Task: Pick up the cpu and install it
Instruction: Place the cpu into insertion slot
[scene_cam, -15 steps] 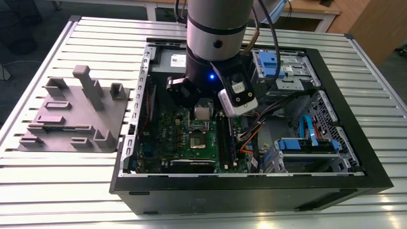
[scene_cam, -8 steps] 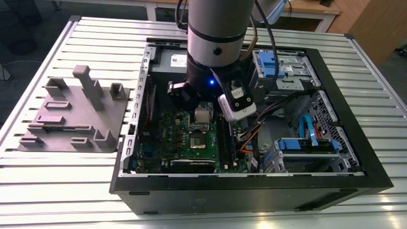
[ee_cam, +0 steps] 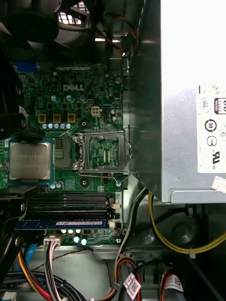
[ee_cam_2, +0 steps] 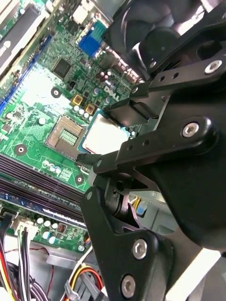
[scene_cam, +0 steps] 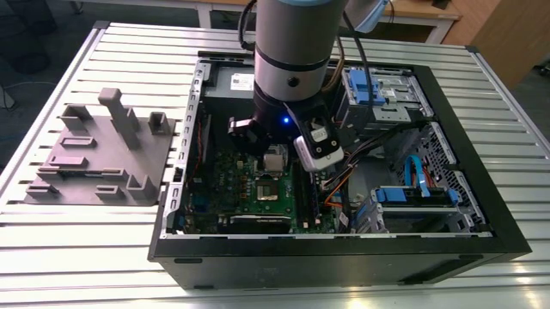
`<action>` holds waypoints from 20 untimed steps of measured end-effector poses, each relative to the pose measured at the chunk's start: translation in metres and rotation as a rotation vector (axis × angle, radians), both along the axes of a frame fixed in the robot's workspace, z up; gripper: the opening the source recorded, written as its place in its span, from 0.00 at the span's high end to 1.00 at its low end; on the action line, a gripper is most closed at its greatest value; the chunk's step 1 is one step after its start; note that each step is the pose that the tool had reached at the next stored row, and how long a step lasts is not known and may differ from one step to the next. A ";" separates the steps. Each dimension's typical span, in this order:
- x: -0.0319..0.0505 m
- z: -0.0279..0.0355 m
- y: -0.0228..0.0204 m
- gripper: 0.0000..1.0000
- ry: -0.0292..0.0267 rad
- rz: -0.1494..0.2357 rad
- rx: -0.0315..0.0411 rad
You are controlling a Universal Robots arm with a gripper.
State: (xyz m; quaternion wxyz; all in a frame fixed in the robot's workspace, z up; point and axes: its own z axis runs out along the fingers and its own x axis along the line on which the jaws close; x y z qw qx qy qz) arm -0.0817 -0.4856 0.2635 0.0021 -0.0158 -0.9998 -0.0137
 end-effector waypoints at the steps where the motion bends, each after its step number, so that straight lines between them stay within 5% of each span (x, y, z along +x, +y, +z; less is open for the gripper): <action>1: 0.0000 -0.0018 0.0000 0.53 0.0000 0.000 0.0000; 20: -0.0001 -0.0363 0.0000 0.53 0.0001 0.000 -0.0001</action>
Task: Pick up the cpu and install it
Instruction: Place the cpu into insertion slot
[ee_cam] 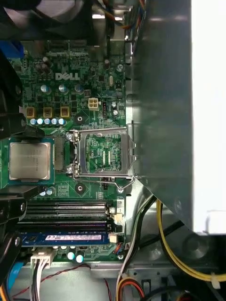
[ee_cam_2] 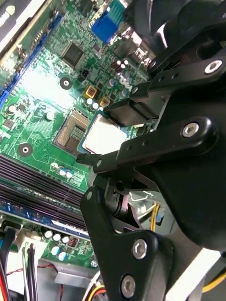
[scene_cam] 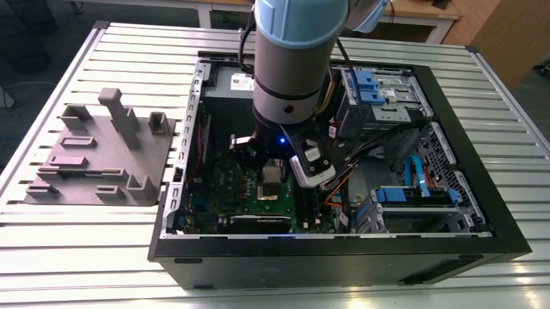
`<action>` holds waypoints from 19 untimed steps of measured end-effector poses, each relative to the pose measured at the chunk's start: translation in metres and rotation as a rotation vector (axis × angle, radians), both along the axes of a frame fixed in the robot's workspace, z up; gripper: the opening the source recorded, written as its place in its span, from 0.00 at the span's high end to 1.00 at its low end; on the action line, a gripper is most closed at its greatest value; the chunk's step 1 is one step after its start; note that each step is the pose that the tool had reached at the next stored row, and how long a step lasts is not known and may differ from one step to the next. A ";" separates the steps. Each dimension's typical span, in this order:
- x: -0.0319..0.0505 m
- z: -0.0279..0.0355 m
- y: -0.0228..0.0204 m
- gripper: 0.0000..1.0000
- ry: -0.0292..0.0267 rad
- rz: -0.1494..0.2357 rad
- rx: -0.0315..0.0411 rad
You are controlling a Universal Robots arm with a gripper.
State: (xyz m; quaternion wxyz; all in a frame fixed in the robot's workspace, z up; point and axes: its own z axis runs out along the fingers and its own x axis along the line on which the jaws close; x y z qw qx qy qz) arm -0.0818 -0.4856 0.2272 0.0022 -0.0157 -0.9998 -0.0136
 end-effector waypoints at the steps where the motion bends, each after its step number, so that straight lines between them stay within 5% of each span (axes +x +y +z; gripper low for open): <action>1: 0.0000 -0.0018 0.0000 0.53 0.0000 0.000 0.0000; 8: -0.0001 -0.0144 -0.0005 0.53 -0.0001 -0.001 -0.0002; 14: 0.0000 -0.0178 -0.0016 0.53 0.0000 0.000 -0.0168; 19: -0.0002 -0.0233 -0.0022 0.53 0.0001 -0.001 -0.0171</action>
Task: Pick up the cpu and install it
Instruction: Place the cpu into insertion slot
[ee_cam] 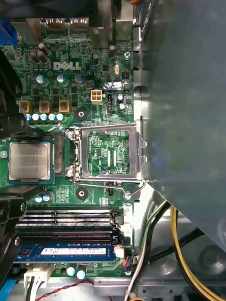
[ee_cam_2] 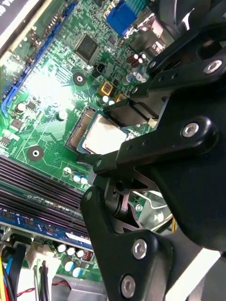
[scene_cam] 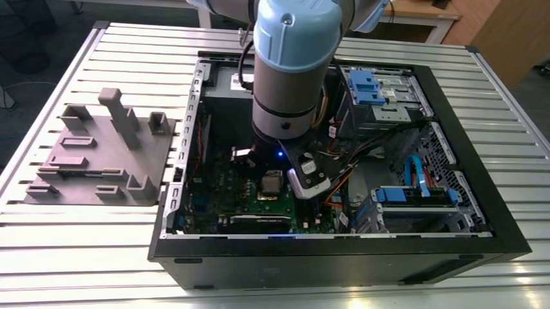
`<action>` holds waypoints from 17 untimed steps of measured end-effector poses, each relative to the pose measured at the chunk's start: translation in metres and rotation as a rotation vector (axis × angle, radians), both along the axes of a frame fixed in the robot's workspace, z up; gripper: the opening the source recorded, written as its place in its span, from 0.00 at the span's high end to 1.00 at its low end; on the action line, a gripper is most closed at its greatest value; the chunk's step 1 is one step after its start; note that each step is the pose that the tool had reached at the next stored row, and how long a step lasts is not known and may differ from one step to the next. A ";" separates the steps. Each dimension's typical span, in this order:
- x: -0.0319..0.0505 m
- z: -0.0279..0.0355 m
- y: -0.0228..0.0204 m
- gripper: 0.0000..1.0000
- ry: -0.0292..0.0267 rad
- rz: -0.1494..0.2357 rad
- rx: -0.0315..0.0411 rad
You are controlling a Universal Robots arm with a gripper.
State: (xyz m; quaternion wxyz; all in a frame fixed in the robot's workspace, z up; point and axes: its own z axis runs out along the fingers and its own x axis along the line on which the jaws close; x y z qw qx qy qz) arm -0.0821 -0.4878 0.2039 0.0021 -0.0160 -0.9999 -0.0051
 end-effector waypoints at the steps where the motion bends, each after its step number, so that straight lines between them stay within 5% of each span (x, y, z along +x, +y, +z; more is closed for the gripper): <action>1: -0.0003 -0.0006 -0.0004 0.53 0.0000 0.000 0.0000; 17: -0.0035 -0.0104 -0.0016 0.53 0.0000 0.000 0.0008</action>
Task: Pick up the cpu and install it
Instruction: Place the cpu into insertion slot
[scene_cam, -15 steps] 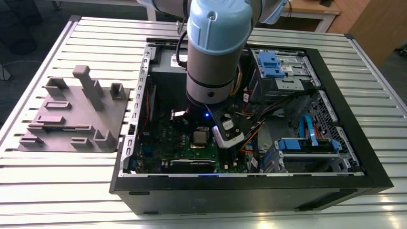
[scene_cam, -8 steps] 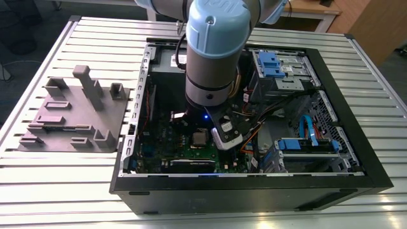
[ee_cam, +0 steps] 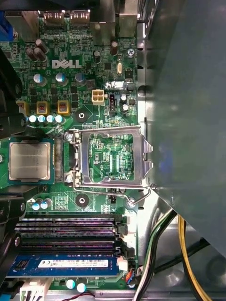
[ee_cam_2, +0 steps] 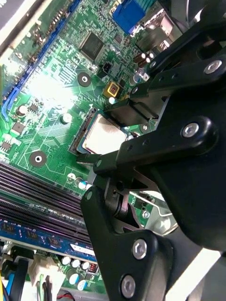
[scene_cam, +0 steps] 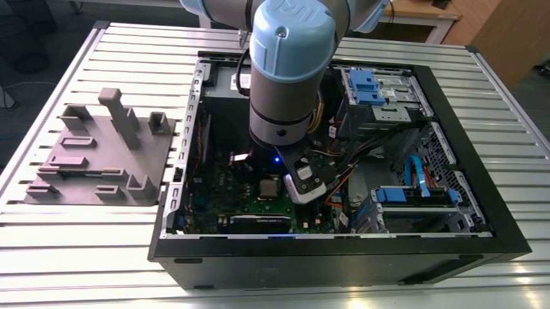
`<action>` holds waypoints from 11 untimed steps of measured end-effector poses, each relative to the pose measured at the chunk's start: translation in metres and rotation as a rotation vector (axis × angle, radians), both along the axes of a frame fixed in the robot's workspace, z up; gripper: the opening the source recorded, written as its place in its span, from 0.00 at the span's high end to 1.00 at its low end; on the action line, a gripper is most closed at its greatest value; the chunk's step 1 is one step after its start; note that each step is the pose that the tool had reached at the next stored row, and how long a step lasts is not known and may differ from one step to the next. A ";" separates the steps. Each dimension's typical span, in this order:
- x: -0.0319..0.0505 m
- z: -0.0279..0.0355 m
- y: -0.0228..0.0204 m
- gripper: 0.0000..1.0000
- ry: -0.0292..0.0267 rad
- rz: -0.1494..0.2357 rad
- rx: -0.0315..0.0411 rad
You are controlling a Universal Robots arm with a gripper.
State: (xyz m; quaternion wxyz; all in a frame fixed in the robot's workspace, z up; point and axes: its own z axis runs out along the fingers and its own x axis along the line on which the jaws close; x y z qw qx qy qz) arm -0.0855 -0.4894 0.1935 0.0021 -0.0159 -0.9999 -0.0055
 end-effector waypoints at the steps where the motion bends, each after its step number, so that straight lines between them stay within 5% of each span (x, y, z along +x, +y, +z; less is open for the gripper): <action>1: 0.0000 0.0000 0.0000 0.53 0.0000 0.000 0.0000; 11: 0.0004 -0.0002 0.0000 0.52 0.0000 0.000 0.0003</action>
